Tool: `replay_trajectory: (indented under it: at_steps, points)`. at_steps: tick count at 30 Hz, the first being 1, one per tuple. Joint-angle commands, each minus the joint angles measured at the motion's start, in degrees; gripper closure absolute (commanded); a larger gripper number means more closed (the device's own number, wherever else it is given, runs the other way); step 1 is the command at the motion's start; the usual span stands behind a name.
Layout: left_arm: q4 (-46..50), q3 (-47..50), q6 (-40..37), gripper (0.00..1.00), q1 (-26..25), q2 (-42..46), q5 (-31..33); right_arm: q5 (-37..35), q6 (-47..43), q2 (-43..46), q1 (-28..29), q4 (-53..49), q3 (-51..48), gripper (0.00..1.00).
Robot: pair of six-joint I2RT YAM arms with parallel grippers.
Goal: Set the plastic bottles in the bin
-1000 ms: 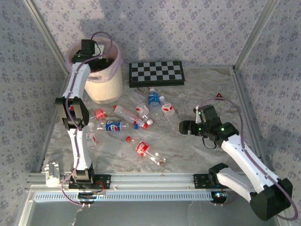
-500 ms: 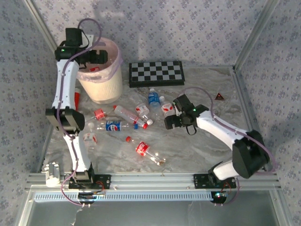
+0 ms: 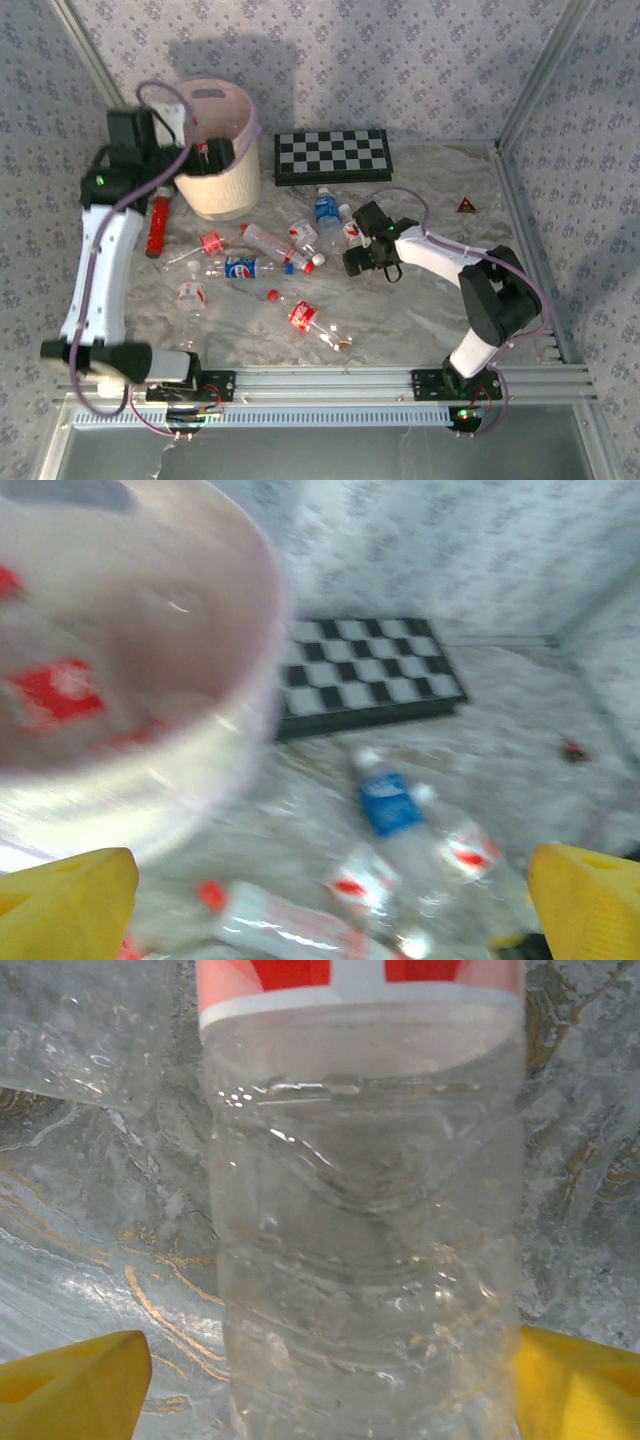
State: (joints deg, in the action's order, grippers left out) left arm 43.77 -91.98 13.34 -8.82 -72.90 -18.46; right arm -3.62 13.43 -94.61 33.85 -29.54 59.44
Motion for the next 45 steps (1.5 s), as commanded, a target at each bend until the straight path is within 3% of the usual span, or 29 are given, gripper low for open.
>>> replay_trajectory:
  at_steps: [1, 7, 13, 18, 24, 32, 45]
  points:
    - [-14.75, 12.35, 12.43, 0.02, -3.39, 7.39, -4.46, -1.45, -0.44, -1.06, 0.49, 0.07, 1.14, 0.12]
    - [-23.21, 27.75, 22.88, 0.05, -10.70, 15.18, -1.03, -3.57, -0.82, 0.32, 1.21, -1.44, 1.20, 0.27]
    - [-29.10, 33.98, 27.97, 0.04, -14.41, 15.42, -0.96, -3.94, -0.35, 4.18, 1.31, -4.41, 2.41, 0.41]
    - [-41.19, 40.30, 35.10, 0.04, -17.82, 15.05, -1.10, -3.26, 1.35, 10.37, 1.23, -8.52, 3.25, 0.51]
    - [-49.66, 41.90, 38.31, 0.03, -23.05, 11.59, 1.67, 1.84, 3.95, 21.25, 0.95, -5.35, -0.95, 0.53]
    - [-57.00, 40.57, 39.48, 0.00, -28.90, 2.39, 3.04, 12.42, 8.89, 37.70, 0.60, 13.37, -14.31, 0.57]
    - [-63.42, 34.31, 40.65, 0.03, -37.13, -10.77, 1.44, 14.68, 9.75, 37.88, 2.50, 16.97, -15.71, 0.56]
